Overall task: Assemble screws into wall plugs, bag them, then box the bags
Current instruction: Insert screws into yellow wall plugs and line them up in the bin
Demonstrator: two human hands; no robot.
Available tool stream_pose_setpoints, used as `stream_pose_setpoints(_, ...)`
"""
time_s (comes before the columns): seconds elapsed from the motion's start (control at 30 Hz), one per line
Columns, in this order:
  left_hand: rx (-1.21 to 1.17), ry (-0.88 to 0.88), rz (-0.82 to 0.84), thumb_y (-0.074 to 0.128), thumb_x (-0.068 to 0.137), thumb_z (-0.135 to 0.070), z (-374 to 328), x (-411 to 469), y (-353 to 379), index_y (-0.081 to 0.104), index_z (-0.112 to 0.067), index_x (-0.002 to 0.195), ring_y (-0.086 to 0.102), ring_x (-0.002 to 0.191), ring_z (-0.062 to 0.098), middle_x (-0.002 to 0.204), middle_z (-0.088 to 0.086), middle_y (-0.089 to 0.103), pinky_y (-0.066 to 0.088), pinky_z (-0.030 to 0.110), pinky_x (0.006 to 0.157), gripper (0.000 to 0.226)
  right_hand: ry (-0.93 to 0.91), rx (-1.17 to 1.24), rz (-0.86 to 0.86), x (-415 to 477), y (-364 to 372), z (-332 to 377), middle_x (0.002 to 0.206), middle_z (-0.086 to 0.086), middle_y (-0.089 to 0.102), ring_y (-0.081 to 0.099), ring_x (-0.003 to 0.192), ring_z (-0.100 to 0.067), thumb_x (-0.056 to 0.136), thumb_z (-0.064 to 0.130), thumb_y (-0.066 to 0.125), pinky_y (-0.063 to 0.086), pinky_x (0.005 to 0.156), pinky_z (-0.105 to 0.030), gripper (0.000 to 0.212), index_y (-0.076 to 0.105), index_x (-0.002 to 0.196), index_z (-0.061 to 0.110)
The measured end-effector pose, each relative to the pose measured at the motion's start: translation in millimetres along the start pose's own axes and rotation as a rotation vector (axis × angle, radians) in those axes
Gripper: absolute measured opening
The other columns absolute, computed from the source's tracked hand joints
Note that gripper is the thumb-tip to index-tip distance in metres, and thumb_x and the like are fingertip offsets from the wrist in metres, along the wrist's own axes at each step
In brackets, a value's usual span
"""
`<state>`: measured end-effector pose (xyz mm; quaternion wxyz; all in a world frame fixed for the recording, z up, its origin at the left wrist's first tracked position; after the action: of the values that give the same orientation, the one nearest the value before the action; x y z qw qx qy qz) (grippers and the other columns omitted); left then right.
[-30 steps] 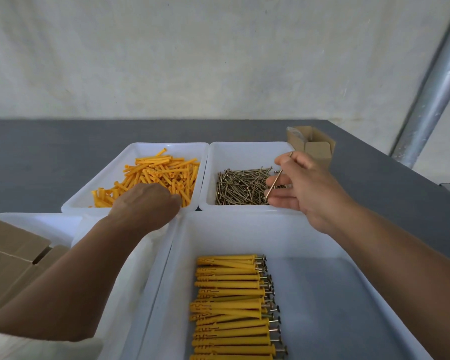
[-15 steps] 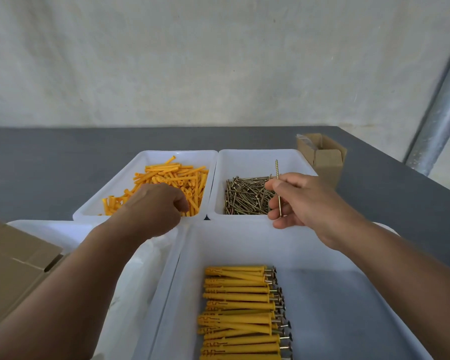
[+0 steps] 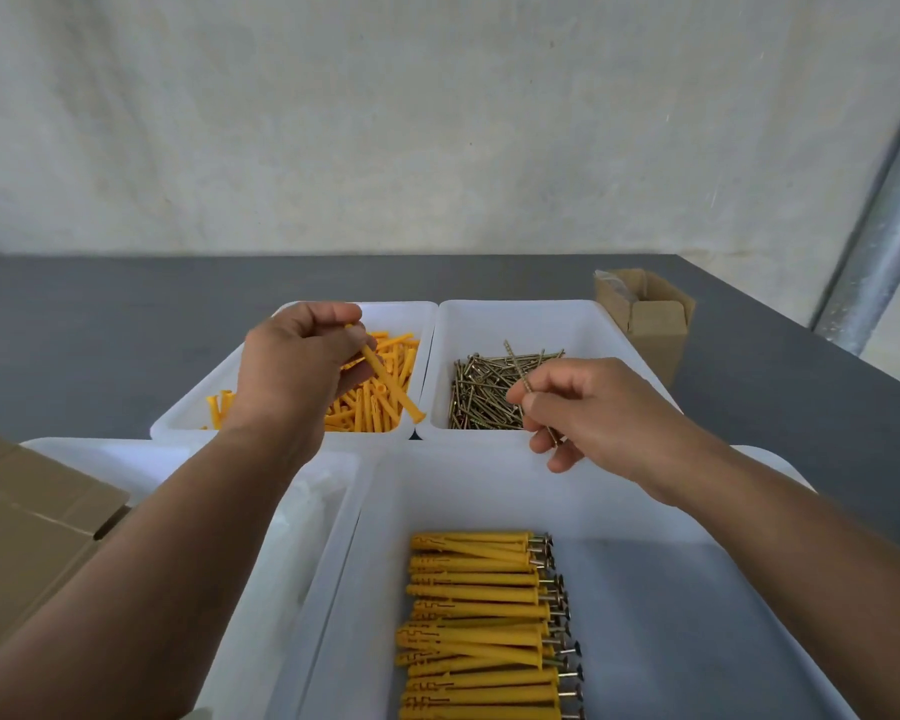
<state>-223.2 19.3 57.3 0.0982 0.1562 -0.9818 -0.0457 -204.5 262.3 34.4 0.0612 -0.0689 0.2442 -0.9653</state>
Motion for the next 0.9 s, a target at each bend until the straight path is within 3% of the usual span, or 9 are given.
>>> stream_pose_setpoints(0.17,-0.115,-0.160,0.009,0.057,0.092,0.004,12.5,1.9,1.2,0.065,-0.008,0.094,0.070,0.076,0.019,0.082,0.013,0.069,0.056,0.023,0.057,0.014,-0.038,-0.048,0.147,-6.9,9.0,7.8,0.071,0.009,0.070,0.068,0.063,-0.007,0.096,0.015,0.058,0.051,0.053,-0.019,0.017,0.073,0.093,0.024)
stream_pose_setpoints(0.4,-0.172,-0.239,-0.021,0.057,0.092,0.005,18.9,1.9,2.1,0.065,-0.005,0.094,0.072,0.065,0.015,0.077,0.012,0.069,0.056,0.024,0.054,0.013,-0.025,-0.123,0.338,-15.6,23.8,9.7,0.074,0.005,0.071,0.069,0.067,-0.010,0.095,0.014,0.058,0.052,0.053,-0.021,0.018,0.073,0.098,0.024)
stream_pose_setpoints(0.9,-0.129,-0.222,0.019,0.056,0.092,0.005,21.0,-1.3,6.7,0.064,-0.003,0.100,0.070,0.070,0.017,0.080,0.014,0.068,0.058,0.024,0.057,0.014,-0.003,-0.159,0.366,-16.3,27.6,7.2,0.074,0.003,0.069,0.070,0.066,-0.012,0.096,0.014,0.058,0.053,0.051,-0.021,0.018,0.073,0.102,0.020)
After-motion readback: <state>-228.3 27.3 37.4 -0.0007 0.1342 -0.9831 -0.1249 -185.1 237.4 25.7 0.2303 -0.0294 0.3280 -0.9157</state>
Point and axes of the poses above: each hand's wrist, its own x-axis towards the middle knuckle, its own y-axis out of the palm, z = x × y, the point moved 5 cm from there along x, towards the middle knuckle
